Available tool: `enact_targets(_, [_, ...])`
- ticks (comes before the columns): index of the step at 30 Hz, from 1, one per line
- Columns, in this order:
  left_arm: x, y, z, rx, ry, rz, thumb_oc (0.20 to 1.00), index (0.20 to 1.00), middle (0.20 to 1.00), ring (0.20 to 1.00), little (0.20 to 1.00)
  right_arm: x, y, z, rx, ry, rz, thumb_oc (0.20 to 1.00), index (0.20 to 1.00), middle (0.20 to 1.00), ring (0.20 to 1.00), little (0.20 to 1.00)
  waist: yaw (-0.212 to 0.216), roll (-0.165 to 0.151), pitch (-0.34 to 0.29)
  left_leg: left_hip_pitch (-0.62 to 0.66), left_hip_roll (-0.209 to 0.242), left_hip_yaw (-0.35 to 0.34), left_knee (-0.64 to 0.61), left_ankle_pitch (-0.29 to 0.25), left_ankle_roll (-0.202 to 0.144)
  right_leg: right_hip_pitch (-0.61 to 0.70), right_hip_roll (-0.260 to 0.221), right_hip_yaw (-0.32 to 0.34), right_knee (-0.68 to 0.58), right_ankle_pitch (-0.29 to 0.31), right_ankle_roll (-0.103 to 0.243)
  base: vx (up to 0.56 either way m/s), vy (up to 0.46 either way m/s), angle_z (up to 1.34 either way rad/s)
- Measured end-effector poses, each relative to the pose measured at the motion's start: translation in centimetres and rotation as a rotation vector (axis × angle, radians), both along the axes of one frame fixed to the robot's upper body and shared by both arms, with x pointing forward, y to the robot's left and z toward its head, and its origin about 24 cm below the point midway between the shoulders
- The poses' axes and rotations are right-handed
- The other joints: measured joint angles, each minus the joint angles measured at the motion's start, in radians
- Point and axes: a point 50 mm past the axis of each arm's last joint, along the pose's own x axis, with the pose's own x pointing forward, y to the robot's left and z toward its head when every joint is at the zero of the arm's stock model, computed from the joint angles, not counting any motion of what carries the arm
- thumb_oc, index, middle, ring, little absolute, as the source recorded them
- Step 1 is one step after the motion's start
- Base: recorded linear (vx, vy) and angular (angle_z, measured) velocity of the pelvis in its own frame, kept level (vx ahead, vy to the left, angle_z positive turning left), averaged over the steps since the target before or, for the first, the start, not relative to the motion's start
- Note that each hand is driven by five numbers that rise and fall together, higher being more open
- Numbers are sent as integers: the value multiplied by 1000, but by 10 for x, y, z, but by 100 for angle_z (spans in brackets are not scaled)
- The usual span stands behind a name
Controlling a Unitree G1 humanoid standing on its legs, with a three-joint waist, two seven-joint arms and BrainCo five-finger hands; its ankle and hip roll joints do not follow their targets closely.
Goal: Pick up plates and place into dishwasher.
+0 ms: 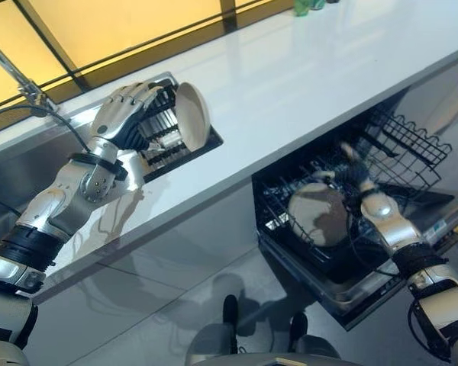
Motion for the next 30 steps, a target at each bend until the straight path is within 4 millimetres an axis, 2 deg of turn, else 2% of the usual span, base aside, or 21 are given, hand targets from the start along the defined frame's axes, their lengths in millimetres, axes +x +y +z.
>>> enact_targets(2, [4,13,-1,30,2,76,1000,1000,1000,1000,1000,-6,7,18,-20,-87,65,1000,1000,1000,1000,1000,-16,-5,4,5,-3,8,0,-3,4,-1,-4,13,0,2,3,103,96,-14])
enact_targets(4, [6,23,1,49,-6,136,1000,1000,1000,1000,1000,-15,5,26,-38,-124,114,1000,1000,1000,1000,1000,-36,-12,8,10,-5,18,-1,-5,6,1,-6,19,0,2,6,91,76,-14])
enact_targets(6, [8,29,3,69,-18,178,1000,1000,1000,1000,1000,-24,0,27,-59,-126,145,1000,1000,1000,1000,1000,-43,-20,13,13,-3,32,-1,-7,5,-6,-6,36,-1,0,11,95,91,-20])
enact_targets(9, [7,38,6,107,-46,230,1000,1000,1000,1000,1000,-37,-8,23,-109,-82,193,1000,1000,1000,1000,1000,-74,-35,23,13,-3,49,-1,-8,5,-14,-7,51,-1,2,13,49,119,-16])
enact_targets(12, [5,45,18,200,-122,280,1000,1000,1000,1000,1000,-43,-17,19,-160,-17,220,1000,1000,1000,1000,1000,-102,-49,32,4,-2,62,-1,-9,6,-32,-8,68,-1,9,14,-20,88,-19])
enact_targets(18, [5,59,40,209,-241,371,1000,1000,1000,1000,1000,-48,-19,29,-232,-25,271,1000,1000,1000,1000,1000,-149,-56,54,-23,-2,92,-1,-9,6,-76,-8,98,1,22,14,-52,72,-17])
enact_targets(24, [7,58,38,230,-245,377,1000,1000,1000,1000,1000,-49,-16,33,-247,-27,308,1000,1000,1000,1000,1000,-164,-59,96,-27,-1,113,0,-9,5,-91,-8,117,1,29,11,-17,70,-9])
enact_targets(30, [11,64,41,263,-200,414,1000,1000,1000,1000,1000,-49,-16,34,-251,-18,318,1000,1000,1000,1000,1000,-174,-62,113,-41,-1,119,0,-12,1,-110,-8,123,1,30,11,-37,45,-3])
